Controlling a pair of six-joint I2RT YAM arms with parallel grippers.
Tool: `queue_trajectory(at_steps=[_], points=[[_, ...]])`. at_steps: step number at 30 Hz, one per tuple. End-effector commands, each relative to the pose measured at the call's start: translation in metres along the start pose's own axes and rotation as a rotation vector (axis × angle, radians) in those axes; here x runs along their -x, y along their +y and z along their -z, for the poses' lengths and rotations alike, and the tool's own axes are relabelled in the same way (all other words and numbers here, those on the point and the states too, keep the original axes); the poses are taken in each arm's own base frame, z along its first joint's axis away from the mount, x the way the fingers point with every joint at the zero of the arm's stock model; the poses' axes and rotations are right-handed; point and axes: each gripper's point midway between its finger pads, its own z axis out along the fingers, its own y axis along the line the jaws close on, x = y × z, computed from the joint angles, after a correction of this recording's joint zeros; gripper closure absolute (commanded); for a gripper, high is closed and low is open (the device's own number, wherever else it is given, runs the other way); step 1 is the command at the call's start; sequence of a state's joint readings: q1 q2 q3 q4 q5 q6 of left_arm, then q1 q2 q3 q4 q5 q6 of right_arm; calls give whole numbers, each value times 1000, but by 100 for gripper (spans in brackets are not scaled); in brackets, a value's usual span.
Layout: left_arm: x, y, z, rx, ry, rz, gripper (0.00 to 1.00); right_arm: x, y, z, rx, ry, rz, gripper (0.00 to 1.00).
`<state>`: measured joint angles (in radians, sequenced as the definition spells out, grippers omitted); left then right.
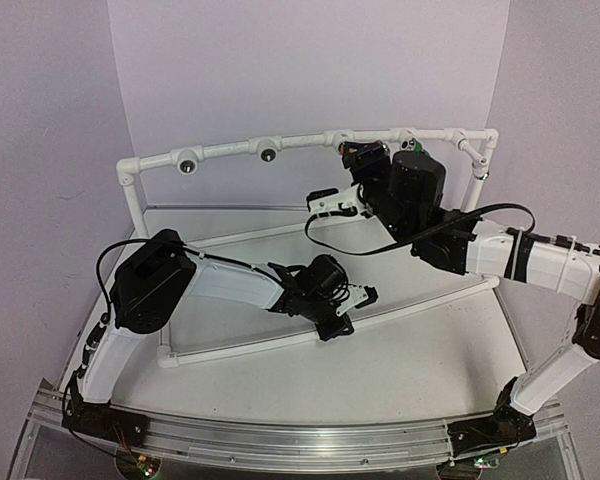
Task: Install the water faucets
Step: Screw the water faucet onto the adaptor.
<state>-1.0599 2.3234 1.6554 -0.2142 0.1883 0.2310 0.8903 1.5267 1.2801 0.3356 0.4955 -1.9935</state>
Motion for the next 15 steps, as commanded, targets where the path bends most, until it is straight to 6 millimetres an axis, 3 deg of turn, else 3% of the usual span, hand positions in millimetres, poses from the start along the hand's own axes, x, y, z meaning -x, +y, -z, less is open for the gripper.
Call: queue_trajectory(at_steps=[1, 15], points=[[-115, -66, -18, -251, 344, 42, 100, -12, -30, -6, -101, 26, -38, 31], [-114, -67, -17, -257, 342, 44, 100, -12, -19, -20, -121, 55, -24, 55]])
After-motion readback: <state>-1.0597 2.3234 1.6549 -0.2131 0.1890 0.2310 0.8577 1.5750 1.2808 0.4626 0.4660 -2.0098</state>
